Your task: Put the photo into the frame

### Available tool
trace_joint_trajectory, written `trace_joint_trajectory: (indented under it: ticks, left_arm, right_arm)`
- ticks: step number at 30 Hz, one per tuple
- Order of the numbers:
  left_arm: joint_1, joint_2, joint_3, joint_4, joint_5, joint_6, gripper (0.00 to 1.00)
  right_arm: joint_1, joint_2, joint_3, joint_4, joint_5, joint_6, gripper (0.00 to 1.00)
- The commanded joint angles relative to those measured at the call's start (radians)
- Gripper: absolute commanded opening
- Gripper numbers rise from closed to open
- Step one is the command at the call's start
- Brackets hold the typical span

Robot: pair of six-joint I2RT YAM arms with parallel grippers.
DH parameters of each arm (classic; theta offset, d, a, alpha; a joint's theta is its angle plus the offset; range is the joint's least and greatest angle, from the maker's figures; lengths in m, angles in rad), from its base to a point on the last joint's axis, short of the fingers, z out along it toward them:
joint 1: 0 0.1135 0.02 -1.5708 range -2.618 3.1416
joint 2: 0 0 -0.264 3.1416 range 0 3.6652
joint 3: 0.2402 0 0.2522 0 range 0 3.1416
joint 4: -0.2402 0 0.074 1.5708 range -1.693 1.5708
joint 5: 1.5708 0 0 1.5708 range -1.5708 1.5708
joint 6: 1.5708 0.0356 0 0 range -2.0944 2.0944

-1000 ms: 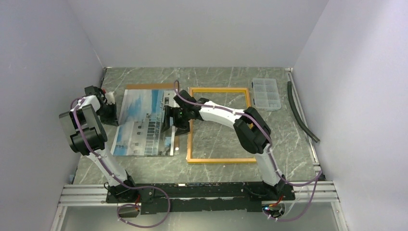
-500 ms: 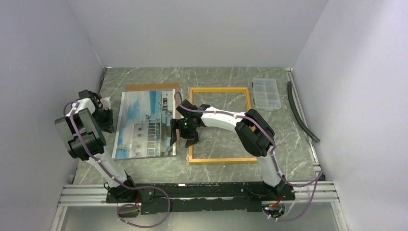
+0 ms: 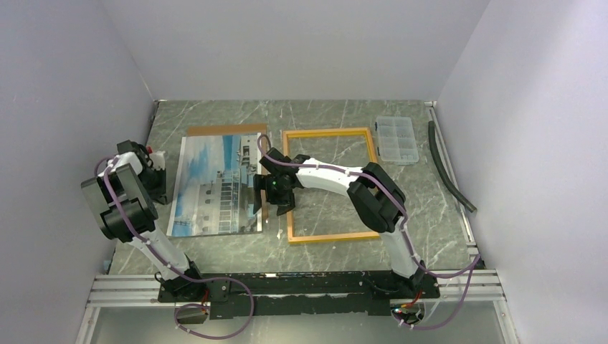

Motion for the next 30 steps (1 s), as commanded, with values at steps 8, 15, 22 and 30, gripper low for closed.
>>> trace_joint_trajectory:
  ticks: [8,15,22,30]
  left_arm:
    - [-0.09,0.03,-0.088,0.093,-0.06,-0.002,0.07]
    - [-0.099,0.021,-0.113,0.097,-0.051,0.003,0.03]
    - [-0.099,0.008,-0.121,0.075,-0.023,0.011,0.03]
    - [-0.1,-0.001,-0.13,0.071,-0.017,0.022,0.03]
  right_arm:
    - [0.008,0.071,0.055,0.089,-0.153,0.092,0.85]
    - [-0.006,0.036,0.058,0.176,-0.203,0.137,0.85]
    - [-0.017,-0.035,0.009,0.316,-0.258,0.208,0.84]
    - [-0.028,-0.094,-0.056,0.413,-0.278,0.252,0.83]
